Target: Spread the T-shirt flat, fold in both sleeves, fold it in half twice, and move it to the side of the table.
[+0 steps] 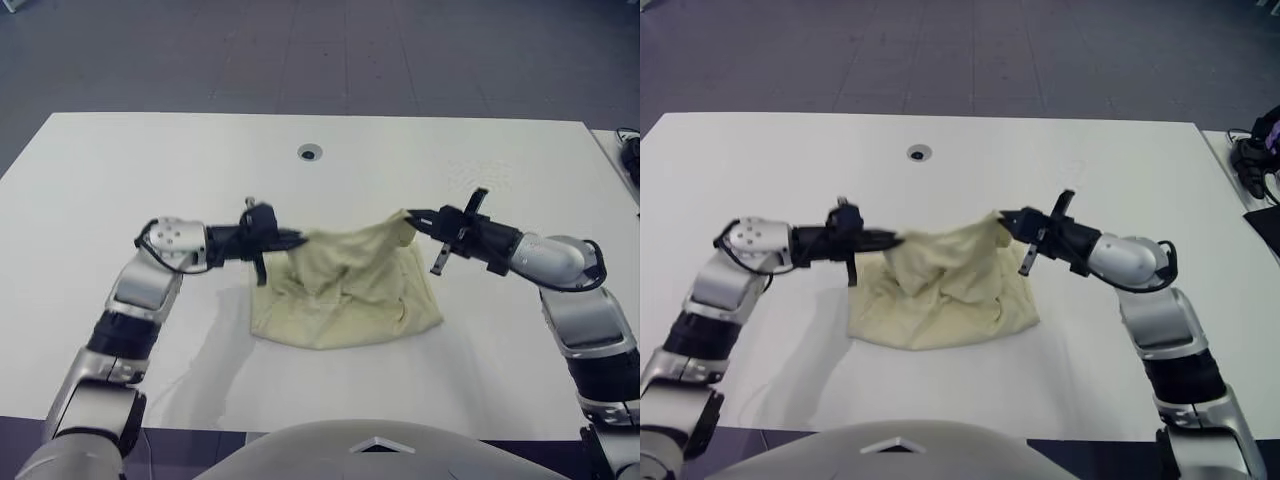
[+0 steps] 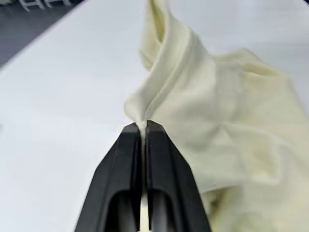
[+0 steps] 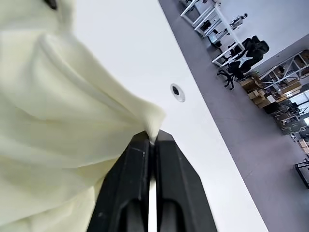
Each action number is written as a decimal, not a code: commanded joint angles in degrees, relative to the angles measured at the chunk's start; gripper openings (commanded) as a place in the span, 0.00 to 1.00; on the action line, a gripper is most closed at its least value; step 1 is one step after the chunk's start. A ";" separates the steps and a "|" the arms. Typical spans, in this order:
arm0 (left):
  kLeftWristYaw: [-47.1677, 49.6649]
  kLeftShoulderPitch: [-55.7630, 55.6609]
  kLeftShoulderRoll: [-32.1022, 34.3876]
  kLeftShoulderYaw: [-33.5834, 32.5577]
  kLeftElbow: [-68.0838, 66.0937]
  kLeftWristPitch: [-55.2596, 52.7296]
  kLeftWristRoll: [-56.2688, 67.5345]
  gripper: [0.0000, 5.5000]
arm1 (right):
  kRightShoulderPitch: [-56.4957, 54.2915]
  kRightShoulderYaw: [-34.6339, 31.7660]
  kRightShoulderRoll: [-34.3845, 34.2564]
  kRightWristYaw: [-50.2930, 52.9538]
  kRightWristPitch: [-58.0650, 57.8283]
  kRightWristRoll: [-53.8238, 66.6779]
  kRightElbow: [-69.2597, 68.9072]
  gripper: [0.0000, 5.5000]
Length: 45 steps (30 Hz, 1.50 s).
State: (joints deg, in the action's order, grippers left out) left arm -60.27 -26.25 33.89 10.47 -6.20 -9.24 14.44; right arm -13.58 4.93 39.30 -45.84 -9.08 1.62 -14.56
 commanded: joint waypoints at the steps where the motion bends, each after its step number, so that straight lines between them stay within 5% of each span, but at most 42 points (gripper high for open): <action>1: 2.77 -13.81 -2.07 -0.73 -16.40 8.08 -5.80 0.00 | -11.61 -0.31 -2.05 -0.89 -0.22 1.42 12.04 0.00; 7: 13.14 -35.20 -6.12 4.85 -49.00 24.99 -20.83 0.00 | -33.59 3.66 -8.07 6.87 11.69 -7.24 48.19 0.00; 13: 30.58 -48.24 -9.65 11.44 -64.89 31.25 -34.06 0.00 | -51.14 9.07 -12.00 21.42 26.14 -17.98 75.27 0.00; 20: 47.14 -56.86 -10.48 15.57 -71.03 33.30 -44.41 0.00 | -63.95 13.33 -11.84 38.38 27.42 -27.93 88.81 0.00; 26: 49.23 -56.30 -9.02 16.65 -71.39 37.75 -48.05 0.00 | -64.36 14.13 -9.85 39.26 29.70 -30.41 89.53 0.00; 30: 43.96 -51.83 -7.38 16.57 -69.22 48.13 -47.29 0.00 | -57.80 13.61 -5.41 30.86 35.00 -28.74 83.20 0.00; 34: 27.30 -34.49 -0.34 15.31 -53.08 62.52 -35.75 0.00 | -31.49 9.78 7.45 10.51 32.49 -16.78 45.73 0.00; 40: 17.10 6.38 18.48 20.03 6.54 46.86 -17.91 0.00 | 4.47 7.73 27.40 -9.60 17.74 5.86 -1.21 0.00; 45: 15.74 21.53 17.59 22.42 17.24 42.89 -23.13 0.00 | 17.08 13.74 28.12 -12.04 16.08 -1.40 -6.90 0.00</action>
State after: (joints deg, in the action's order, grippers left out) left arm -37.25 -25.30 40.62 27.80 -19.19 42.47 -12.60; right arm -14.59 15.74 54.61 -47.45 15.22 -3.85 4.07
